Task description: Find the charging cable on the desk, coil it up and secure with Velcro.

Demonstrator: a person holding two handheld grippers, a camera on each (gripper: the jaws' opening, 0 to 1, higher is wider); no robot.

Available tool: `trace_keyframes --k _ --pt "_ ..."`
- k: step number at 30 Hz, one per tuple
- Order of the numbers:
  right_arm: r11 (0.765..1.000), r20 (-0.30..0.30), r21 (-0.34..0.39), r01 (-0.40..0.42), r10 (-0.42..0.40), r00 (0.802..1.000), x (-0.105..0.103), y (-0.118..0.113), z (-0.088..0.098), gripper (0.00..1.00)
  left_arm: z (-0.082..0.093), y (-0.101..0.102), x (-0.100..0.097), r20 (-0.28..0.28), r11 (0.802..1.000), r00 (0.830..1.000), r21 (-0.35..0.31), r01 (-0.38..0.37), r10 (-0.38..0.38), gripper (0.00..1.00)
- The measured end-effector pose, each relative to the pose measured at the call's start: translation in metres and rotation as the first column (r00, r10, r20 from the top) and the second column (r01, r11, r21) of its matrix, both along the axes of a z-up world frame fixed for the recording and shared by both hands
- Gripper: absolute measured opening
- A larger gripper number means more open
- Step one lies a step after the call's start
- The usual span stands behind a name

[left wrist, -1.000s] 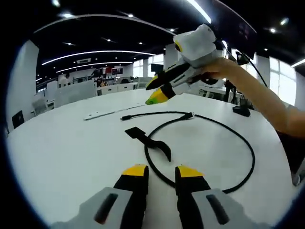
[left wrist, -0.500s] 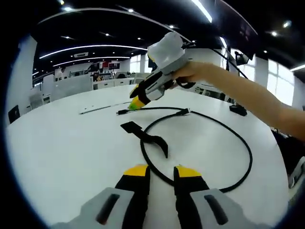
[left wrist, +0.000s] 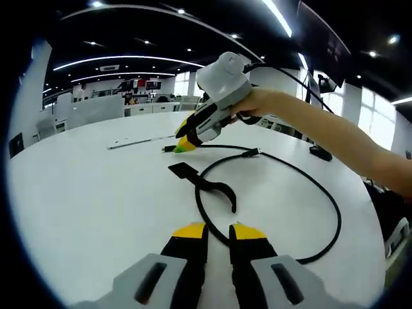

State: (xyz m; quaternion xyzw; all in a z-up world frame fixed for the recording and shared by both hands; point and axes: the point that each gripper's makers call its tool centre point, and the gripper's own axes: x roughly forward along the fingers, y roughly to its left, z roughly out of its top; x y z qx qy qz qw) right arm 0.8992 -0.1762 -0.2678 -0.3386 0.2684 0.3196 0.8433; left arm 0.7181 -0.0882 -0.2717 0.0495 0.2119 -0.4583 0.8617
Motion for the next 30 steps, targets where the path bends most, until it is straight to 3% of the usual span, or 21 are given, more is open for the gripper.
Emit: trace_keyframes --k 17,24,30 --pt "0.991 -0.052 0.131 0.026 -0.019 0.998 0.003 0.006 -0.007 0.22 0.0 0.001 -0.002 0.005 0.999 0.999 -0.001 0.05 -0.05 0.14" --pt "0.998 -0.041 0.066 0.022 -0.019 0.999 -0.001 0.002 -0.009 0.09 0.0 0.0 -0.002 0.003 0.999 0.999 -0.004 0.047 -0.047 0.14" --pt "0.997 -0.031 0.058 0.059 -0.057 0.998 -0.003 -0.011 -0.002 0.09 0.0 0.001 -0.002 0.002 0.999 0.999 -0.007 0.046 -0.046 0.14"
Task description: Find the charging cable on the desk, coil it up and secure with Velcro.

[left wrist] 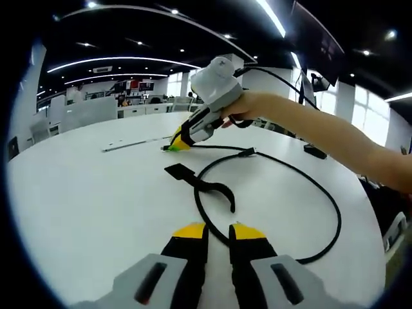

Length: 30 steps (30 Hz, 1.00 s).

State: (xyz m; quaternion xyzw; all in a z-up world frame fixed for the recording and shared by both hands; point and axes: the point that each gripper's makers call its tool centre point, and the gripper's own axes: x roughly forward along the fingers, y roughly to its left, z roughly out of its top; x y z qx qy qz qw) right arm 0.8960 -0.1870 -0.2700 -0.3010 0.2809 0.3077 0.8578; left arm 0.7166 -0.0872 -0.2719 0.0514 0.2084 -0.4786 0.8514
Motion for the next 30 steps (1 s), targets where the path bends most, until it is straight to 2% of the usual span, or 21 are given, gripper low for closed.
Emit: trace_keyframes --k 5,9,16,19,24,29,30 --pt "0.999 0.011 -0.018 0.026 -0.026 1.0 -0.006 -0.019 0.018 0.09 0.0 0.0 0.001 -0.001 1.0 1.0 -0.003 0.001 -0.001 0.14" --pt "0.999 0.051 -0.008 0.051 -0.051 0.997 -0.005 -0.035 0.044 0.08 0.0 0.0 0.001 -0.002 1.0 1.0 -0.007 -0.005 0.005 0.14" --pt "0.998 0.103 -0.022 0.055 -0.052 0.993 -0.015 -0.039 0.077 0.08 0.0 -0.001 0.002 -0.002 1.0 1.0 -0.01 -0.006 0.006 0.14" --pt "0.999 0.122 -0.029 0.036 -0.032 0.992 -0.021 -0.03 0.09 0.08 0.0 -0.001 0.002 -0.002 1.0 1.0 -0.012 -0.004 0.004 0.14" --pt "0.998 0.163 -0.049 -0.042 0.05 0.985 -0.041 0.015 0.104 0.08 0.0 -0.001 0.002 -0.001 1.0 1.0 -0.016 -0.004 0.004 0.14" --pt "0.992 0.16 -0.052 -0.111 0.118 0.98 -0.052 0.052 0.099 0.07 0.0 -0.001 0.004 -0.005 1.0 1.0 -0.025 -0.005 0.005 0.14" --pt "0.99 0.151 -0.046 -0.131 0.136 0.979 -0.054 0.067 0.094 0.08 0.0 -0.001 0.004 -0.005 1.0 1.0 -0.026 -0.004 0.004 0.14"
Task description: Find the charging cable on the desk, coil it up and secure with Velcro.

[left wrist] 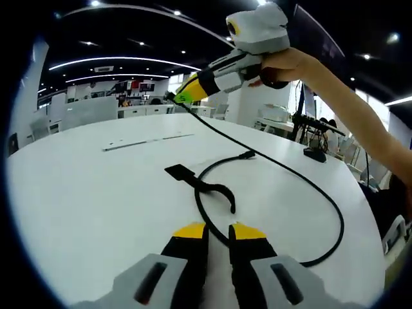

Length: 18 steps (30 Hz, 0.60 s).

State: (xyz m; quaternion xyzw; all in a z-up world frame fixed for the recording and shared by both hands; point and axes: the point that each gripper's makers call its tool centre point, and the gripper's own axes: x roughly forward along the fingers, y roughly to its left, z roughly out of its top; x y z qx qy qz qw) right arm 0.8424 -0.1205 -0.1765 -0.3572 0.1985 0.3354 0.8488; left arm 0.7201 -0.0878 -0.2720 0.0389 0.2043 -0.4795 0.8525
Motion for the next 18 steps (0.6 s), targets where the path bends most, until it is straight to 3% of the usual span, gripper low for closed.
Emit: trace_keyframes --k 8,18 --pt "0.994 -0.058 -0.018 -0.111 0.11 0.992 -0.016 0.053 -0.035 0.08 -0.001 0.0 0.0 -0.001 1.0 1.0 0.001 0.005 -0.005 0.14" --pt "0.978 -0.097 0.005 -0.208 0.207 0.973 -0.039 0.11 -0.047 0.08 -0.001 0.0 0.0 0.002 1.0 1.0 0.002 0.011 -0.011 0.14"
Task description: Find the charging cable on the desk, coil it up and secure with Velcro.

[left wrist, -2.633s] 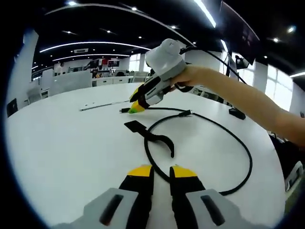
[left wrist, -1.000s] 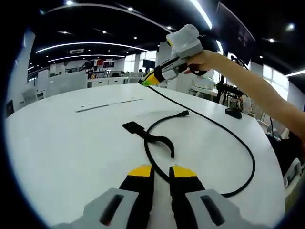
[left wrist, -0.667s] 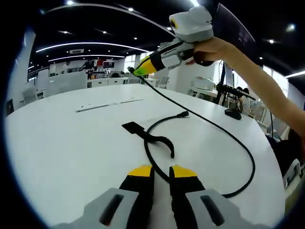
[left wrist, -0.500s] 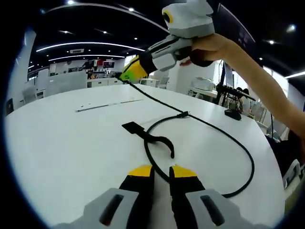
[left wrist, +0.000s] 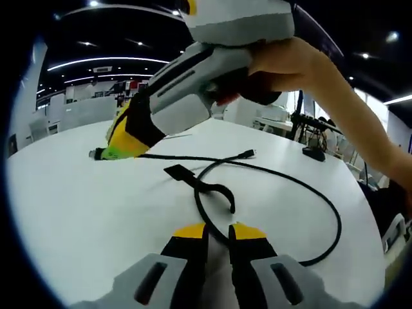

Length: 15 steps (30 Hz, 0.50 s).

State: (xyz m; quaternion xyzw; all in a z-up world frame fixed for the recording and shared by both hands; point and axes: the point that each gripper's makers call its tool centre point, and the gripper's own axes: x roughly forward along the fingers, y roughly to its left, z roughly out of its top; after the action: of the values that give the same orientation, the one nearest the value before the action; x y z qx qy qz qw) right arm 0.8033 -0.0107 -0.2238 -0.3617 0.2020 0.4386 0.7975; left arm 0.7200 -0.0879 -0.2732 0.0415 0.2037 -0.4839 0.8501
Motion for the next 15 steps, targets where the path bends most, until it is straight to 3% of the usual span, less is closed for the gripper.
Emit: trace_keyframes --k 4,10,15 --pt "0.998 -0.017 -0.019 -0.052 0.052 0.999 -0.011 0.021 -0.01 0.08 0.0 0.001 0.001 -0.002 1.0 1.0 -0.005 0.001 -0.001 0.14" --pt "0.998 -0.018 -0.026 -0.056 0.056 0.998 -0.021 0.038 -0.013 0.08 0.0 0.0 -0.002 0.001 1.0 1.0 -0.006 0.004 -0.004 0.14" --pt "0.997 -0.074 -0.03 -0.067 0.064 0.995 -0.034 0.045 -0.026 0.09 0.001 -0.001 -0.003 0.002 1.0 1.0 -0.007 0.004 -0.004 0.14"
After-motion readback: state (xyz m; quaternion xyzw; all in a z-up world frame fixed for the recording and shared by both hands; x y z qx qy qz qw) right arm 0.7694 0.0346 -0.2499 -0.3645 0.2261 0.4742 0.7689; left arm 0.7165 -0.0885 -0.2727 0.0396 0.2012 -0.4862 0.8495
